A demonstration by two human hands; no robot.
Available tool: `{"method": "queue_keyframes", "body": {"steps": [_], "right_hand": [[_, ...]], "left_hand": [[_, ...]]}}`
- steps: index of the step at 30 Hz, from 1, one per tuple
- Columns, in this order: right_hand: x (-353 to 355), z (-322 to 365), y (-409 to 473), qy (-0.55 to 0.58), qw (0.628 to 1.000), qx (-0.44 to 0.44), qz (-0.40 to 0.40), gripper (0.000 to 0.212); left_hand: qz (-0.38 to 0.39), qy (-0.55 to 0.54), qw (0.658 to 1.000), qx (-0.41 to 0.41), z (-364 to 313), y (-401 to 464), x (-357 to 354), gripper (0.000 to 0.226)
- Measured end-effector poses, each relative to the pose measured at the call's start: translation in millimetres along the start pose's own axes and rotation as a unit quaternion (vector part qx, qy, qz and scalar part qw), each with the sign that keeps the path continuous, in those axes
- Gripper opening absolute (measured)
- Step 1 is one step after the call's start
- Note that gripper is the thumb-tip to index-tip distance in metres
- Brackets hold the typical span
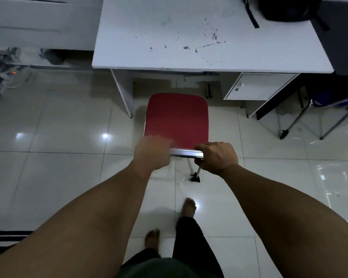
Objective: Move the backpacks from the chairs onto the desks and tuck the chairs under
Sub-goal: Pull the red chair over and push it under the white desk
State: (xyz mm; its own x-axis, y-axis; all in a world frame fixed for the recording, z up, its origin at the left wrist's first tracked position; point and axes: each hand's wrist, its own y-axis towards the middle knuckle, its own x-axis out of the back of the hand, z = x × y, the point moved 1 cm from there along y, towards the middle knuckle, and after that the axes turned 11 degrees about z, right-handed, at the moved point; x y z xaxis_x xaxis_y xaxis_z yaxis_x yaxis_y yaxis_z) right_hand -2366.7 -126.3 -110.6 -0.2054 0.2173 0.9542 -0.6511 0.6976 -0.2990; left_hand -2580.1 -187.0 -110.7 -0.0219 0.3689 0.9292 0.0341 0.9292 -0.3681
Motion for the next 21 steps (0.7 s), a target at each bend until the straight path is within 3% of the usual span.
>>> {"method": "queue_keyframes", "body": {"steps": [9,21], "right_hand": [[18,-65,59,-0.016,0.999,0.033,0.004,0.035],[34,-103,108,-0.019,0.998,0.056,0.011,0.035]], "left_hand": [[-0.015,-0.011,1.000,0.022,-8,68,27,0.032],[-0.013,-0.028,0.999,0.044,-1,118,51,0.033]]}}
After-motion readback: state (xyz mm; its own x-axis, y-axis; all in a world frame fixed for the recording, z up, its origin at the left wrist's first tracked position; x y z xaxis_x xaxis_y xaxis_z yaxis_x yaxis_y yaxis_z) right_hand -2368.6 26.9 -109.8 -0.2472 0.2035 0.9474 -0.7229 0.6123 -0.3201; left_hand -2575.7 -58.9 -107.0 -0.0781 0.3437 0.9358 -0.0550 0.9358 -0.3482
